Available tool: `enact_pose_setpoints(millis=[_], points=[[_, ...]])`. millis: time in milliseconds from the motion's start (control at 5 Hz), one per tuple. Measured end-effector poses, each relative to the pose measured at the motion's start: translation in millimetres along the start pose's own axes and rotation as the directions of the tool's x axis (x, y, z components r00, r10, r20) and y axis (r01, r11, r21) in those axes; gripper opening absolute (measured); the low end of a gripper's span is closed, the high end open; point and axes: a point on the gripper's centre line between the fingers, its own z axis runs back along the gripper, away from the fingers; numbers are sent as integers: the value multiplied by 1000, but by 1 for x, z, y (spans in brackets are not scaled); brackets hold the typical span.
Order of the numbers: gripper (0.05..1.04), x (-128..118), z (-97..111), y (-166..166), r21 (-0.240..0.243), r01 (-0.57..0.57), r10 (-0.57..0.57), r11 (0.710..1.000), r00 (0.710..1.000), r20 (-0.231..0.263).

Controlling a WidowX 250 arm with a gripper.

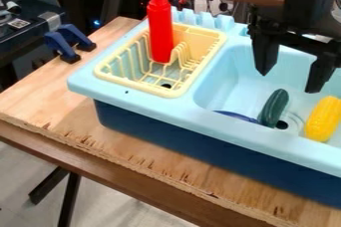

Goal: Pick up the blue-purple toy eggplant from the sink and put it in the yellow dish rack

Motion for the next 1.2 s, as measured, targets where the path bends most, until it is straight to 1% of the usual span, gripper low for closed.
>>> enact_pose_setpoints(millis=[200, 400, 600, 800, 1000, 1200], points=[[1002, -5, -14, 1, 9, 8, -7, 1000, 999, -52], [1002, -6, -18, 16, -14, 143, -143, 990, 977, -156], [1002, 0, -13, 35, -29, 200, -202, 979, 965, -166], [1002, 1, -13, 44, 17, 225, -217, 974, 954, -206], [1002, -2, -11, 51, 73, 262, -238, 962, 942, -236], [1002, -4, -22, 52, 61, 310, -286, 949, 924, -253]])
